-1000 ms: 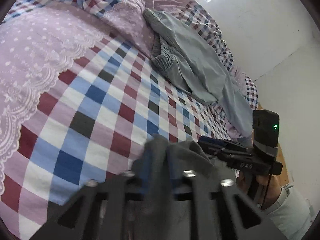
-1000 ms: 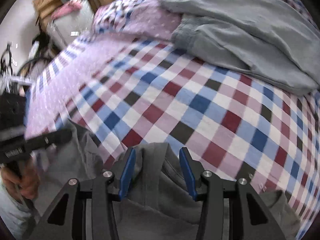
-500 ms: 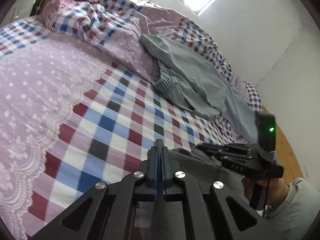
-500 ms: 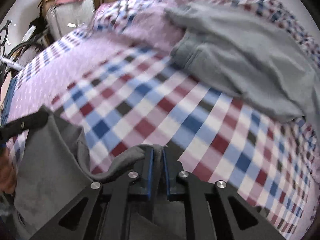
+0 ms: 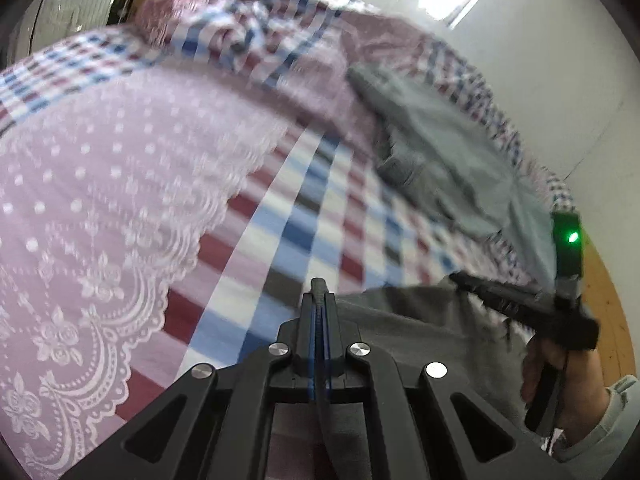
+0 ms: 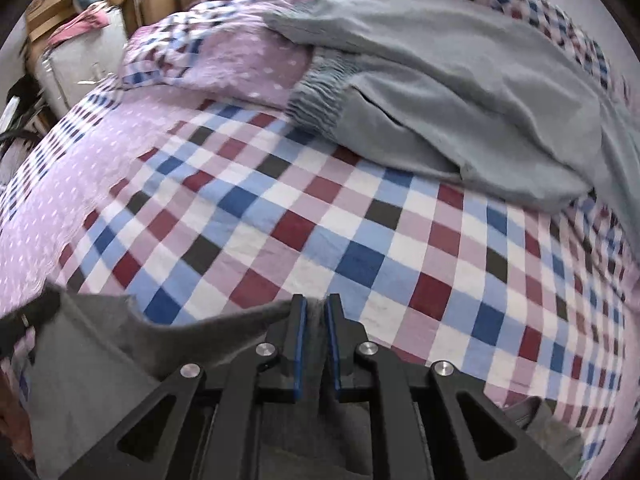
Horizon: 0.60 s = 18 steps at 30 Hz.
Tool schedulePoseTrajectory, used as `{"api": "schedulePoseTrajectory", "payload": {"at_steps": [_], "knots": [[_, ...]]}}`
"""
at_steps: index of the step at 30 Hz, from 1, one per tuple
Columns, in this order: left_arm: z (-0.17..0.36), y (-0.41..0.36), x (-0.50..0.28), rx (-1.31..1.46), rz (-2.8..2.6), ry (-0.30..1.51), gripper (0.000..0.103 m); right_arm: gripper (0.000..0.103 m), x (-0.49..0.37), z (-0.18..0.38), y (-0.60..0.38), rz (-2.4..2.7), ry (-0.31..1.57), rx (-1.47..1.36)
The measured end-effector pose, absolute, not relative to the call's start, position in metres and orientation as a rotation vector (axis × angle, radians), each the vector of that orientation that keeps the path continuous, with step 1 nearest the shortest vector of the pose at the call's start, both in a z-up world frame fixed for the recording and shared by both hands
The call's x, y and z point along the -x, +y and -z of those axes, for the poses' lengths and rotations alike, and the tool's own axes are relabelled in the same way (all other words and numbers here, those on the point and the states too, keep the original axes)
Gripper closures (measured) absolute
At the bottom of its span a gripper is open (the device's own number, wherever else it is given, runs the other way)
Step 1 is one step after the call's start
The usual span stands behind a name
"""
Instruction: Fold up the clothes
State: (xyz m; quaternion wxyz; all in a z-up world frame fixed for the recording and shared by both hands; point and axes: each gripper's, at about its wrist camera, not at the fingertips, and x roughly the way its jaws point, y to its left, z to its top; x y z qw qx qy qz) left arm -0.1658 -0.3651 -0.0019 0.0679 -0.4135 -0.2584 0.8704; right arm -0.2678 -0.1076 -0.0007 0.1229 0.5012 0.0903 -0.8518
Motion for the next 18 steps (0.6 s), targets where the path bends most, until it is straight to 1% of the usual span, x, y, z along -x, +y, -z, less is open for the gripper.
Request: {"api": "schedulePoseTrajectory", "payload": {"at_steps": [1,5,6,7,8,9,10,13,18], "knots": [[0.007,-0.366,0.168,1.276,-2.604,-0.785,0.102,0.089,0.269,0.001,-0.106,2.483,0.255,-1.467],[0.011,-0.371,0.167,1.269,-2.560,-0.843,0.100,0.089,0.269,-0.017,-0.091,2.540,0.183,-1.414],[0.011,-0.372,0.167,1.266,-2.550,-0.857,0.096,0.087,0.270,-0.021,-0.087,2.531,0.153,-1.401],[0.011,-0.374,0.166,1.259,-2.537,-0.876,0.087,0.083,0.270,-0.025,-0.085,2.513,0.131,-1.388],[0.012,-0.375,0.166,1.251,-2.523,-0.897,0.083,0.079,0.268,-0.028,-0.086,2.473,0.128,-1.374],[0.012,-0.377,0.165,1.242,-2.508,-0.918,0.074,0.070,0.265,-0.031,-0.089,2.423,0.130,-1.355],[0.011,-0.377,0.165,1.236,-2.497,-0.931,0.069,0.067,0.261,-0.033,-0.096,2.357,0.146,-1.331],[0.010,-0.375,0.166,1.237,-2.491,-0.928,0.065,0.059,0.249,-0.034,-0.123,2.214,0.223,-1.292],[0.010,-0.374,0.166,1.241,-2.489,-0.928,0.065,0.057,0.235,-0.022,-0.174,2.122,0.466,-1.271]]}}
